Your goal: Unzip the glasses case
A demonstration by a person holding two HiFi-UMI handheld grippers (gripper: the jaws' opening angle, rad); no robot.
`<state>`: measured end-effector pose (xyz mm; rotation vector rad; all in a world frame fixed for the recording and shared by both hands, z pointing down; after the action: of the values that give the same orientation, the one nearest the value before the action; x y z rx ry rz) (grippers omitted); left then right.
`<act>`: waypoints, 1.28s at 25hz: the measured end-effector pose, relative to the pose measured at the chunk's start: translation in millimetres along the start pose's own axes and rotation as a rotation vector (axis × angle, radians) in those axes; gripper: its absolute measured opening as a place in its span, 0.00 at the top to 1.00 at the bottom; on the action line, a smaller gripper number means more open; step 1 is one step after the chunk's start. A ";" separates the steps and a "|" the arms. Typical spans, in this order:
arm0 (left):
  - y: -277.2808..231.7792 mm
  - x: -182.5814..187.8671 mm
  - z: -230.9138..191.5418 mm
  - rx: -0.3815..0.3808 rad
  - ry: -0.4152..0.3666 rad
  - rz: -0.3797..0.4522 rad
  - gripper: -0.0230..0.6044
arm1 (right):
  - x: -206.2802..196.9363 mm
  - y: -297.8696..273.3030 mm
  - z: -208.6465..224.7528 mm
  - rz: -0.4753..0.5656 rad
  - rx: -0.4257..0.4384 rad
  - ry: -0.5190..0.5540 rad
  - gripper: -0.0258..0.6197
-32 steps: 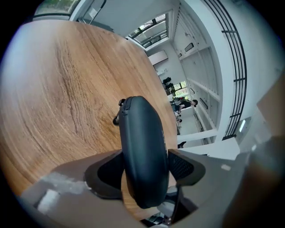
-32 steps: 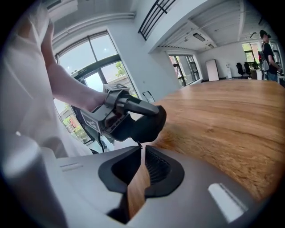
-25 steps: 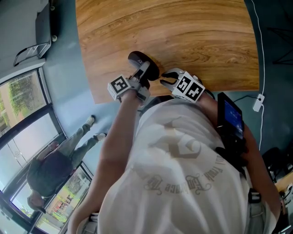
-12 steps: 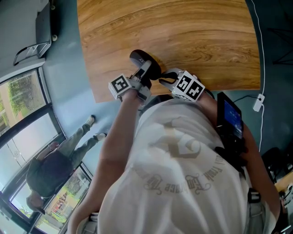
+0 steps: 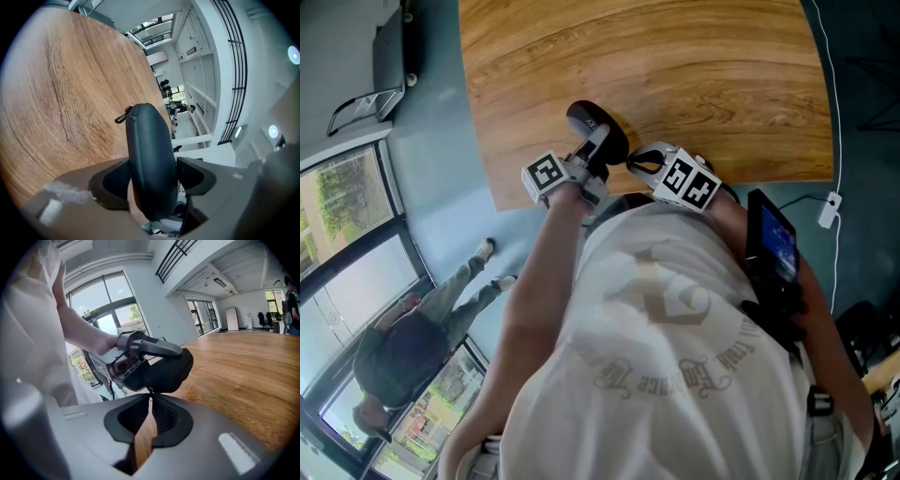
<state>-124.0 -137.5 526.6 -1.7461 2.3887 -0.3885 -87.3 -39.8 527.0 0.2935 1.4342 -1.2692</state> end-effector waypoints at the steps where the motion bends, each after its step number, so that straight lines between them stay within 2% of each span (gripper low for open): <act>1: -0.4 -0.3 0.4 0.004 -0.015 -0.007 0.46 | -1.4 -0.7 -0.8 -0.012 -0.003 0.013 0.91; 4: -1.1 0.8 2.3 0.015 -0.059 -0.025 0.46 | -1.9 -0.8 -2.6 -0.043 -0.019 0.072 0.94; 7: 0.1 0.7 0.3 0.045 -0.057 -0.027 0.46 | -0.8 0.1 -3.8 -0.082 -0.033 0.167 0.94; 11: 0.4 1.0 -0.8 0.053 -0.069 -0.032 0.46 | -0.5 1.0 -3.7 -0.101 -0.028 0.203 0.94; 15: 9.1 -1.9 -7.5 0.144 -0.016 -0.004 0.48 | -3.1 1.2 -2.8 -0.119 -0.033 0.208 0.95; 22: 8.2 1.8 7.3 0.066 -0.106 -0.033 0.51 | -1.3 3.0 -0.6 -0.120 -0.072 0.220 0.95; 24: 10.9 3.8 4.4 0.095 -0.118 -0.031 0.52 | -1.2 3.3 0.4 -0.126 -0.091 0.231 0.95; 27: 17.6 -1.8 -5.2 0.178 -0.058 -0.021 0.53 | -4.1 5.3 1.3 -0.132 -0.122 0.238 0.95; 32: 20.6 -5.5 -10.0 0.190 -0.039 -0.034 0.52 | -5.6 6.6 2.3 -0.143 -0.129 0.258 0.95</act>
<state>-143.8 -125.2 529.8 -1.6952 2.2174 -0.5601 -79.2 -36.6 528.7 0.2792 1.7763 -1.2813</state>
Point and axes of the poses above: the fingertips, and each gripper's own axes: y backward along the fingers, z to its right, x out of its top, the point moved 3 cm from there along y, backward along the fingers, and after that the axes turned 9 degrees about y, right-handed, at the moved point
